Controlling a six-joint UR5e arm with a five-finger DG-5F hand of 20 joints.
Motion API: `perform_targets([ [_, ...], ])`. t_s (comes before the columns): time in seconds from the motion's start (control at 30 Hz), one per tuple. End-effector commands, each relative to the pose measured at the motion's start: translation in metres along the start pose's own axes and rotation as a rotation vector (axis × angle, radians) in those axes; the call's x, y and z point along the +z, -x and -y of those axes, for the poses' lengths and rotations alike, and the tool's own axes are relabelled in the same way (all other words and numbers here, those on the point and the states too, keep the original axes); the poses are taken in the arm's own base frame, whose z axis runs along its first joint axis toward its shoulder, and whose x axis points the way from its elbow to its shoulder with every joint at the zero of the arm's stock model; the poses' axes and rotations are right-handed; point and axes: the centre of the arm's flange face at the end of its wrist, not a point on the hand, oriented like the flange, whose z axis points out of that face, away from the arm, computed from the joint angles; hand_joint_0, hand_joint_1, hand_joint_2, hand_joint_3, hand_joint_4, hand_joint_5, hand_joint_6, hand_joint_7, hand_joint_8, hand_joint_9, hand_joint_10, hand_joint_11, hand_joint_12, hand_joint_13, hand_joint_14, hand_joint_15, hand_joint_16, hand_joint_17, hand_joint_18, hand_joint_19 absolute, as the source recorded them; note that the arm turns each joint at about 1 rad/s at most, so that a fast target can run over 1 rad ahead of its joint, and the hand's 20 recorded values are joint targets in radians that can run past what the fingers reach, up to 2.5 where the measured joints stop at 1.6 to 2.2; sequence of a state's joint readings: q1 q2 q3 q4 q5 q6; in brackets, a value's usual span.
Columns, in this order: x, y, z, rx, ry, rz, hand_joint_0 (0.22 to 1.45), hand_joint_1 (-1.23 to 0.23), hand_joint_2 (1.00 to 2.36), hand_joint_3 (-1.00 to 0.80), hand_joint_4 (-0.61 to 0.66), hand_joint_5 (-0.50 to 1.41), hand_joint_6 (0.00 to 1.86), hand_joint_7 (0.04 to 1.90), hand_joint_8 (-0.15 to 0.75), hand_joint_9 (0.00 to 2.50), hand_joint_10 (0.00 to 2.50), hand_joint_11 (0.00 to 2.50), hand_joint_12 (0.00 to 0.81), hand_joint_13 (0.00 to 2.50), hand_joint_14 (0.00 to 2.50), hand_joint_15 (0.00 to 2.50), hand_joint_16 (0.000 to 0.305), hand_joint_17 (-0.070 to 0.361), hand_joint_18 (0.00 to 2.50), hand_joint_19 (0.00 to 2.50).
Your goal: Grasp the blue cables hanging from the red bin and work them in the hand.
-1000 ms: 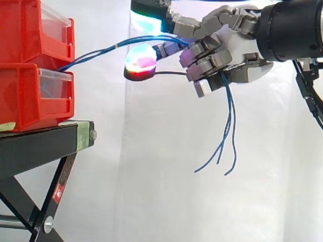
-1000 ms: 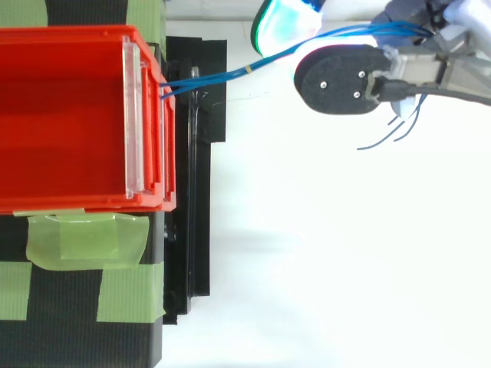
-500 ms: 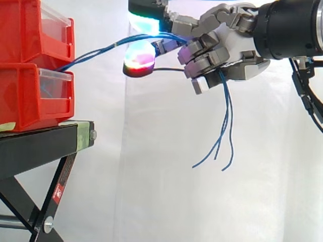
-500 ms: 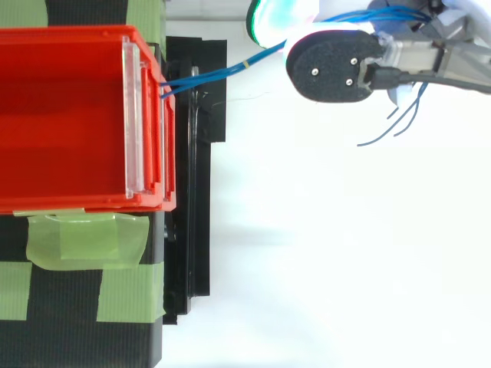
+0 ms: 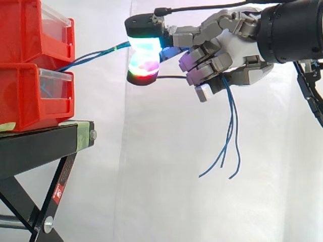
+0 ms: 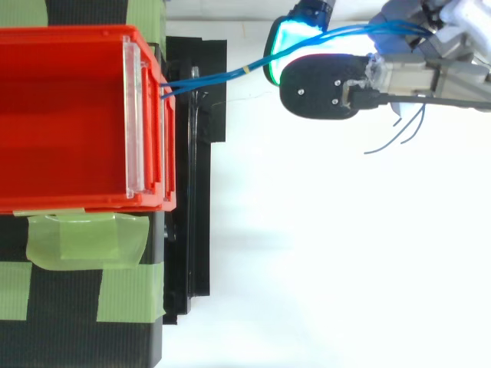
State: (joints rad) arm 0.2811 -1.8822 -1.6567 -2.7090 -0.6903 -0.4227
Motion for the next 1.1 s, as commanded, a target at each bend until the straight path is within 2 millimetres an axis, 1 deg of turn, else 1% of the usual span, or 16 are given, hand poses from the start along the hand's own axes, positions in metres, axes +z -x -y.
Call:
perform_targets([
  [0.0, -0.001, -0.001, 0.0, -0.007, -0.001, -0.008, 0.92, -0.63, 1.02, -0.63, 0.15, 0.09, 0.65, 1.18, 0.455, 1.81, 2.5, 2.5, 0.533, 1.89, 2.5, 1.4, 0.203, 0.153, 2.5, 0.76],
  [0.03, -0.001, -0.002, 0.0, -0.009, 0.0, -0.008, 0.9, -0.62, 1.02, -0.66, 0.15, 0.09, 0.64, 1.19, 0.455, 1.81, 2.5, 2.5, 0.533, 1.89, 2.5, 1.4, 0.203, 0.153, 2.5, 0.76],
  [0.1, -0.001, -0.002, -0.001, -0.015, 0.002, -0.01, 0.87, -0.6, 1.01, -0.79, 0.16, 0.09, 0.59, 1.21, 0.455, 1.81, 2.5, 2.5, 0.533, 1.89, 2.5, 1.4, 0.203, 0.153, 2.5, 0.76],
  [0.17, 0.001, 0.001, 0.001, -0.023, 0.002, -0.006, 0.85, -0.59, 1.01, -0.85, 0.17, 0.09, 0.56, 1.22, 0.455, 1.81, 2.5, 2.5, 0.533, 1.89, 2.5, 1.4, 0.203, 0.153, 2.5, 0.76],
  [0.3, 0.005, 0.005, 0.001, -0.029, 0.008, 0.009, 0.83, -0.57, 1.0, -0.91, 0.18, 0.1, 0.55, 1.22, 0.455, 1.81, 2.5, 2.5, 0.533, 1.89, 2.5, 1.4, 0.203, 0.153, 2.5, 0.76],
  [0.47, 0.007, 0.007, 0.001, -0.042, 0.014, 0.018, 0.84, -0.58, 1.0, -0.91, 0.18, 0.1, 0.54, 1.22, 0.455, 1.81, 2.5, 2.5, 0.533, 1.89, 2.5, 1.4, 0.203, 0.153, 2.5, 0.76],
  [0.57, 0.009, 0.007, -0.001, -0.046, 0.024, 0.021, 0.86, -0.59, 1.01, -0.89, 0.18, 0.1, 0.63, 1.21, 0.455, 1.81, 2.5, 2.5, 0.533, 1.89, 2.5, 1.4, 0.203, 0.153, 2.5, 0.76],
  [0.6, 0.009, 0.007, 0.0, -0.048, 0.024, 0.023, 0.86, -0.6, 1.01, -0.86, 0.18, 0.1, 0.66, 1.19, 0.455, 1.81, 2.5, 2.5, 0.533, 1.89, 2.5, 1.4, 0.203, 0.153, 2.5, 0.76],
  [0.7, 0.011, 0.008, -0.001, -0.045, 0.031, 0.03, 0.89, -0.6, 1.01, -0.8, 0.18, 0.1, 0.67, 1.19, 0.455, 1.81, 2.5, 2.5, 0.533, 1.89, 2.5, 1.4, 0.203, 0.153, 2.5, 0.76],
  [0.87, 0.012, 0.007, -0.003, -0.051, 0.04, 0.031, 0.9, -0.61, 1.01, -0.75, 0.17, 0.1, 0.69, 1.18, 0.455, 1.81, 2.5, 2.5, 0.533, 1.89, 2.5, 1.4, 0.203, 0.153, 2.5, 0.76],
  [0.93, 0.013, 0.007, -0.004, -0.052, 0.045, 0.032, 0.89, -0.6, 1.01, -0.78, 0.17, 0.1, 0.68, 1.19, 0.455, 1.81, 2.5, 2.5, 0.533, 1.89, 2.5, 1.4, 0.203, 0.153, 2.5, 0.76],
  [1.0, 0.014, 0.006, -0.009, -0.051, 0.057, 0.031, 0.86, -0.59, 1.01, -0.85, 0.18, 0.1, 0.69, 1.19, 0.455, 1.81, 2.5, 2.5, 0.533, 1.89, 2.5, 1.4, 0.203, 0.153, 2.5, 0.76],
  [1.07, 0.017, 0.005, -0.017, -0.056, 0.068, 0.03, 0.85, -0.58, 1.01, -0.88, 0.18, 0.1, 0.67, 1.2, 0.455, 1.81, 2.5, 2.5, 0.533, 1.89, 2.5, 1.4, 0.203, 0.153, 2.5, 0.76],
])
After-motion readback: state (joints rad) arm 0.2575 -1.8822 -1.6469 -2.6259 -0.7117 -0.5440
